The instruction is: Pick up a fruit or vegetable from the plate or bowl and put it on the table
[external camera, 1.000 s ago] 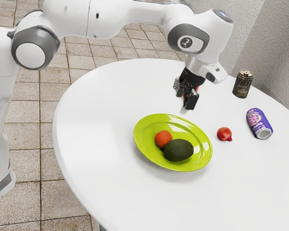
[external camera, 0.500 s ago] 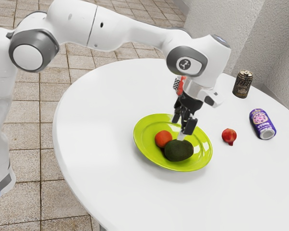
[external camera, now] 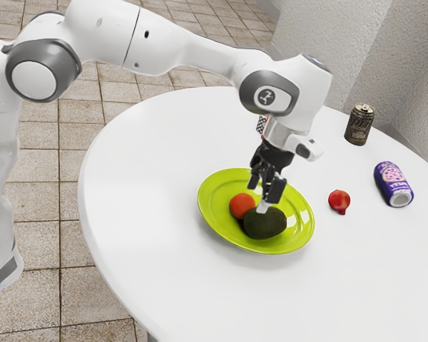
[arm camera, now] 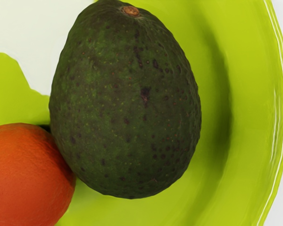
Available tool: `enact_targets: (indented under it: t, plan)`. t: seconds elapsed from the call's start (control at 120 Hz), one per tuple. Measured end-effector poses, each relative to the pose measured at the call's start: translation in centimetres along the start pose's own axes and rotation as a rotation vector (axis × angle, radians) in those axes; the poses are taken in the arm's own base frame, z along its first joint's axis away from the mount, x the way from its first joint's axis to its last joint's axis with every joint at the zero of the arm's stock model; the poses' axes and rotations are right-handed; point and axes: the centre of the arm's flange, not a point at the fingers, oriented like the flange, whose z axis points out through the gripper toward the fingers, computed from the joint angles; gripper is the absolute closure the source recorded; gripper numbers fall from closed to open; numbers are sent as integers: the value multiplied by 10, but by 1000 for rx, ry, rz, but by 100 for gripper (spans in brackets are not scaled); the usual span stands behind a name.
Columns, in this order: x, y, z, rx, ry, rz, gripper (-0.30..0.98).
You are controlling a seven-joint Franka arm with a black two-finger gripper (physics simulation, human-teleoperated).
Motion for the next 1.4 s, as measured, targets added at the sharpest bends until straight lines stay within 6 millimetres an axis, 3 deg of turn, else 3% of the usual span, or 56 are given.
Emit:
enact_targets:
  t: [0.425, 0.558, 0.658, 1.317, 1.4]
  plan:
    - [-1, 7, 13, -41, -19, 50, 0]
    - [-7, -17, 4, -34, -6, 26, 0]
    - [-8, -21, 3, -32, -5, 31, 0]
    - [10, -13, 18, -30, 49, 85, 0]
    - [12, -5, 21, -28, 57, 90, 0]
